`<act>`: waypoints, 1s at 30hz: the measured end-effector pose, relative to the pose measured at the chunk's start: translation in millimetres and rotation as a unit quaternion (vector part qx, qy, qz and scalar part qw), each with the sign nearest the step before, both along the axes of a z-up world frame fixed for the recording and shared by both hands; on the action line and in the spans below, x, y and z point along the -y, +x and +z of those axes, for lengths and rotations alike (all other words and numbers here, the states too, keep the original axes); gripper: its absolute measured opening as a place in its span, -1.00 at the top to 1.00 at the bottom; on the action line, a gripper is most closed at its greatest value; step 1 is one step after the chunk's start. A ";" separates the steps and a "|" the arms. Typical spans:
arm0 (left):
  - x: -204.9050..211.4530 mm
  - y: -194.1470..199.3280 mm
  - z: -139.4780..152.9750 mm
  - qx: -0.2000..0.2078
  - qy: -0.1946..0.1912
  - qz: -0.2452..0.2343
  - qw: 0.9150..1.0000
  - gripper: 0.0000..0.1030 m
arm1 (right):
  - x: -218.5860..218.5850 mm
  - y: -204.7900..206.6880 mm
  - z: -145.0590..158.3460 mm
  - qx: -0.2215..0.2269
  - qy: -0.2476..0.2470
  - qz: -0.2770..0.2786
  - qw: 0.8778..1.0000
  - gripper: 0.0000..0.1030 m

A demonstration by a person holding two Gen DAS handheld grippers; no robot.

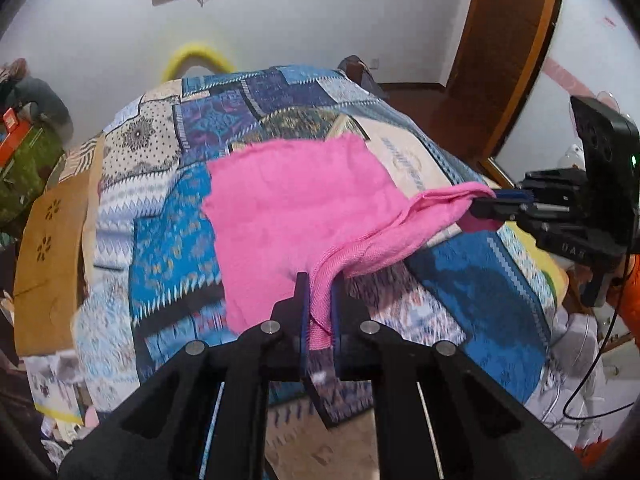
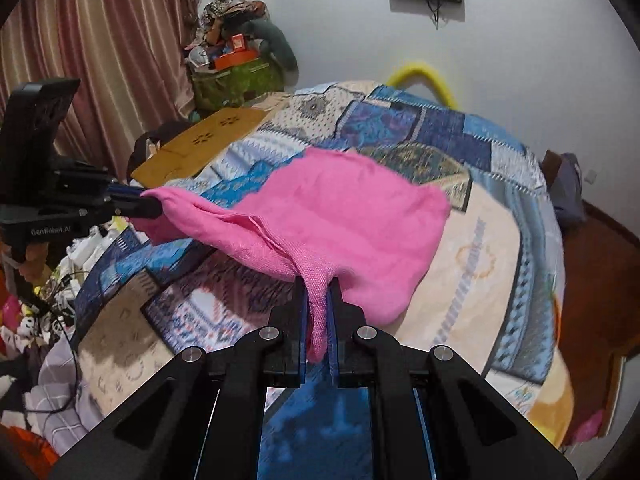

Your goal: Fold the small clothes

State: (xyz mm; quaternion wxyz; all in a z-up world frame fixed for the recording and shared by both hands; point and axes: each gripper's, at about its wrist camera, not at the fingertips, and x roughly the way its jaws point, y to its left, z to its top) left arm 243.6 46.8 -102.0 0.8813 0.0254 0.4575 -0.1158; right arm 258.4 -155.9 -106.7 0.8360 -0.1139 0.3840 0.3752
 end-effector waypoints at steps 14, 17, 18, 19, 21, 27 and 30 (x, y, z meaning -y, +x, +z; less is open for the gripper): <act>-22.2 152.8 -5.1 -0.010 0.032 0.014 0.999 0.84 | -27.1 102.3 0.9 0.024 -0.005 -0.035 0.999 0.86; -24.5 179.1 -15.0 -0.006 0.037 0.003 0.999 0.84 | -34.7 126.9 -9.9 0.016 -0.016 -0.046 0.999 0.86; -25.4 189.0 -20.7 -0.006 0.039 -0.001 0.999 0.84 | -37.9 135.9 -15.6 0.014 -0.023 -0.049 0.998 0.86; -26.9 198.7 -27.0 -0.005 0.041 -0.001 0.999 0.84 | -41.1 144.6 -21.4 0.011 -0.030 -0.052 0.998 0.86; -30.0 214.3 -38.1 -0.008 0.043 0.003 0.999 0.84 | -43.8 158.2 -29.9 0.003 -0.034 -0.055 0.998 0.86; -51.9 249.9 -65.4 -0.005 0.034 0.046 0.998 0.83 | -51.8 184.4 -50.8 -0.002 -0.025 -0.067 0.997 0.85; -65.2 249.1 -60.7 0.004 -0.004 0.060 0.998 0.83 | -51.5 184.9 -52.2 0.005 -0.013 -0.076 0.997 0.84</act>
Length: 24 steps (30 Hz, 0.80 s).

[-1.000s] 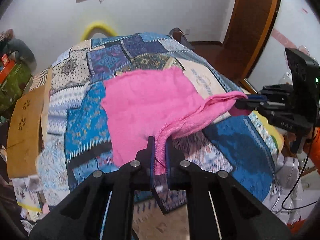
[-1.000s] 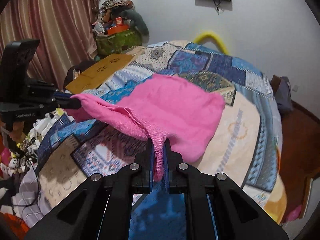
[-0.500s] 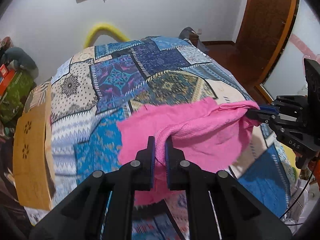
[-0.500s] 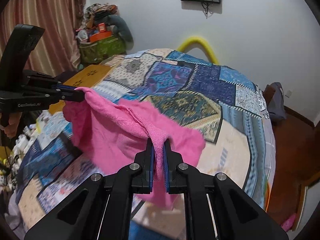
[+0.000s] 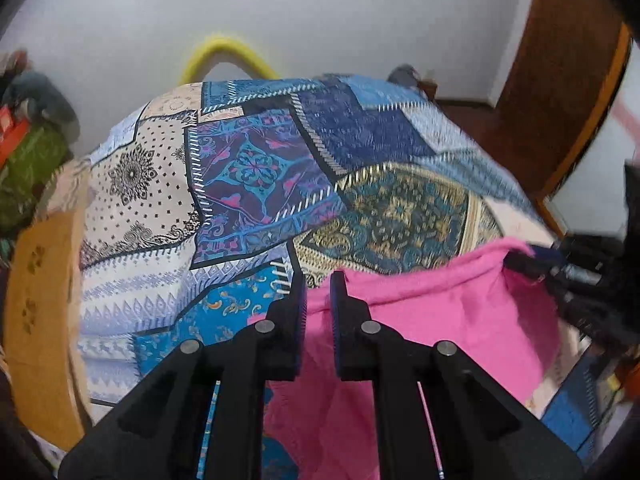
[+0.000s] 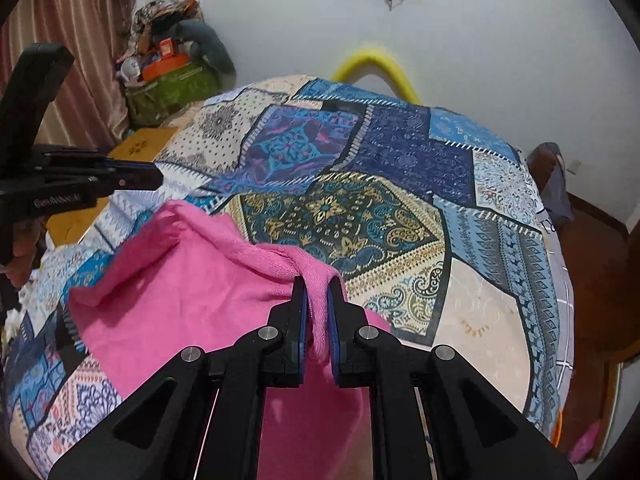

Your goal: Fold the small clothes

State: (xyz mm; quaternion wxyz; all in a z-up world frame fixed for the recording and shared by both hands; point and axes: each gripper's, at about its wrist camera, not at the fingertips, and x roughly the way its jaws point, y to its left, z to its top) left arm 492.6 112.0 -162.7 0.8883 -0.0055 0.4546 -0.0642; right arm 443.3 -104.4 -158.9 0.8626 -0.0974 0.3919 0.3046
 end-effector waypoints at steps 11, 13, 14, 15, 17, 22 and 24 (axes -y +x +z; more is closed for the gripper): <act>13.9 -45.4 -5.8 -0.022 -0.042 -0.021 0.999 0.81 | 10.5 -15.9 20.1 0.017 0.009 -0.001 1.000 0.14; 27.5 -55.1 -9.2 -0.026 -0.054 -0.035 0.998 0.81 | 9.5 -26.3 19.6 0.003 0.022 0.022 1.000 0.14; 36.3 -59.9 -10.8 -0.025 -0.055 -0.045 0.997 0.81 | 7.2 -32.7 17.1 -0.002 0.020 0.030 0.999 0.14; 46.6 -64.5 -13.5 -0.025 -0.049 -0.058 0.997 0.81 | 4.1 -36.7 13.2 -0.008 0.017 0.037 0.999 0.13; 61.2 -68.8 -21.0 -0.034 -0.041 -0.076 0.996 0.81 | -2.9 -42.1 3.0 -0.020 0.007 0.047 0.999 0.13; 71.7 -58.6 -47.4 -0.064 0.022 -0.073 0.995 0.81 | -6.9 -36.3 -27.1 -0.062 -0.009 0.039 0.997 0.13; 58.9 -49.7 -49.3 -0.066 0.029 -0.056 0.996 0.81 | -0.2 -32.7 -31.9 -0.073 0.005 0.029 0.997 0.13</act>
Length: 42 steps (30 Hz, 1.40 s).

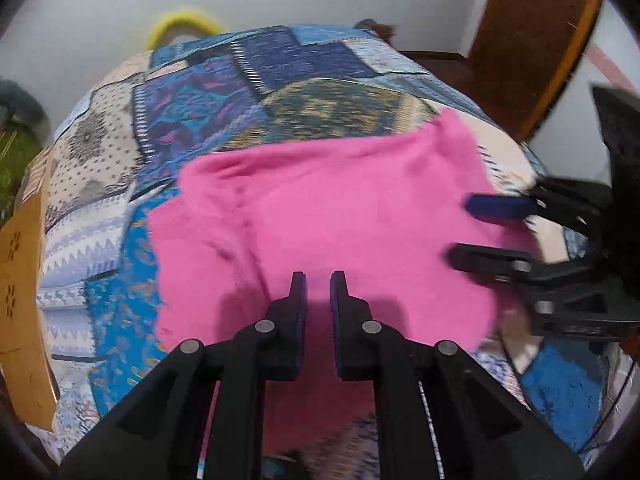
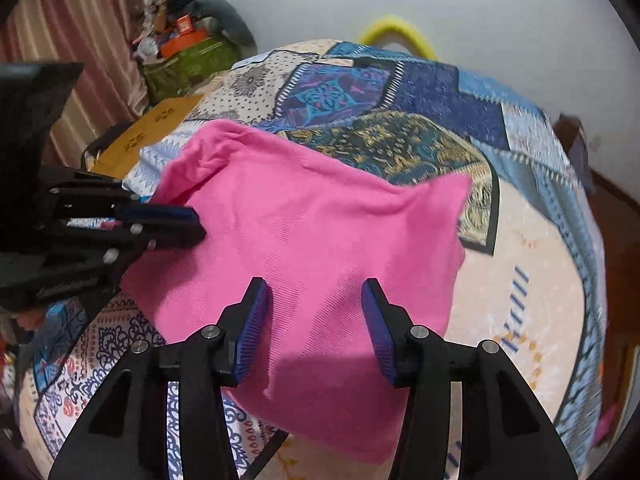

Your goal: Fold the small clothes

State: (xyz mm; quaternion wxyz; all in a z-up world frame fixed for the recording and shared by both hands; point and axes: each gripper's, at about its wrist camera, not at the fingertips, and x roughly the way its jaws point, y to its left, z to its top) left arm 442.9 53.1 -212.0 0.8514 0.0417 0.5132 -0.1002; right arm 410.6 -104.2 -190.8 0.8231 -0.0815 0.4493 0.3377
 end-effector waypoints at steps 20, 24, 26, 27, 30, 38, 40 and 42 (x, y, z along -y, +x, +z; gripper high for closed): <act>-81.7 -44.3 29.6 0.024 -0.080 0.105 0.991 -0.01 | 48.0 -16.5 23.3 0.033 0.014 -0.069 0.997 -0.14; -77.8 -42.2 4.1 -0.009 -0.089 0.109 0.990 -0.04 | 50.3 -12.6 9.9 0.009 0.017 -0.074 0.997 -0.14; -78.3 -37.3 -9.4 -0.029 -0.099 0.116 0.988 -0.04 | 50.7 -6.8 0.3 -0.013 0.028 -0.079 0.996 -0.14; -79.3 -34.5 -14.9 -0.033 -0.107 0.121 0.986 -0.04 | 51.4 -3.5 -5.0 -0.023 0.033 -0.082 0.996 -0.14; -81.9 -26.3 -18.5 -0.021 -0.130 0.135 0.982 -0.04 | 50.2 9.9 -20.9 -0.051 0.052 -0.088 0.993 -0.14; -70.1 -6.0 -16.0 -0.002 -0.133 0.123 0.983 0.34 | 46.8 31.6 -32.5 -0.073 0.090 -0.096 0.989 0.39; -68.3 -6.6 -15.8 -0.001 -0.154 0.116 0.981 0.59 | 44.5 30.7 -34.0 -0.073 0.092 -0.093 0.989 0.69; -68.1 -8.9 -15.2 -0.003 -0.164 0.121 0.979 0.65 | 41.5 27.4 -32.2 -0.078 0.097 -0.089 0.988 0.81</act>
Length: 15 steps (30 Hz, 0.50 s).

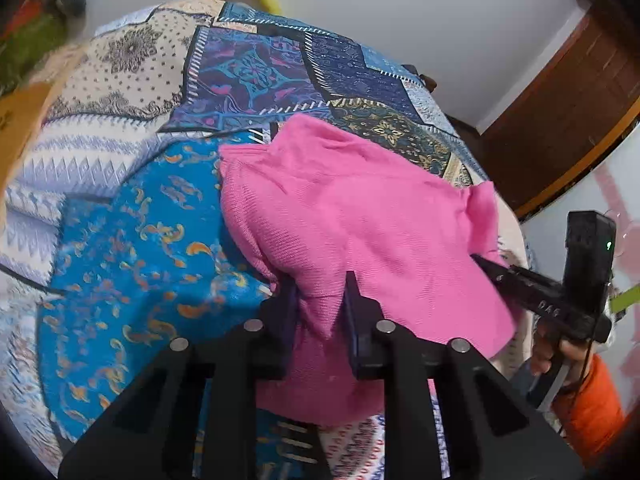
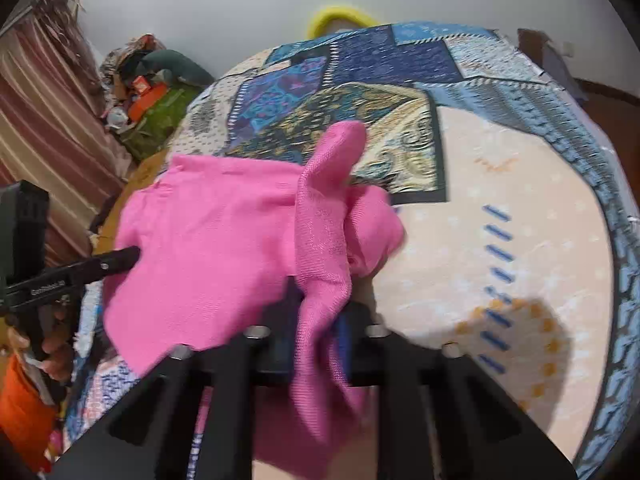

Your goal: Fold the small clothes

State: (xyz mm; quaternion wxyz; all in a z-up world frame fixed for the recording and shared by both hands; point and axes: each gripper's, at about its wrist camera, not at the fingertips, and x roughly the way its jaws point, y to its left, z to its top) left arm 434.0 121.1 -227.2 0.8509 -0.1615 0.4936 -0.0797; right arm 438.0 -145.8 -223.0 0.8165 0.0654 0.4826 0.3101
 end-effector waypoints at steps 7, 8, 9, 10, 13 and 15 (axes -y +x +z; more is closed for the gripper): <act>11.6 -31.6 57.4 0.053 0.045 -0.003 0.998 0.69 | -8.5 -31.2 46.8 0.081 -0.033 0.026 0.996 0.85; 13.2 -35.1 63.9 0.058 0.052 -0.004 0.997 0.69 | -8.6 -39.3 59.9 0.091 -0.029 0.031 0.995 0.86; 15.1 -42.6 75.6 0.067 0.064 -0.006 0.996 0.69 | -8.9 -43.9 68.2 0.099 -0.028 0.034 0.994 0.86; 15.7 -51.3 87.4 0.078 0.073 -0.006 0.994 0.69 | -9.2 -50.4 78.7 0.111 -0.027 0.036 0.993 0.86; 11.7 -73.9 112.5 0.098 0.079 -0.003 0.992 0.69 | -10.0 -70.2 110.7 0.135 -0.014 0.044 0.990 0.86; 6.6 -90.9 127.5 0.109 0.084 0.004 0.991 0.69 | -12.1 -81.3 129.4 0.147 -0.002 0.045 0.988 0.86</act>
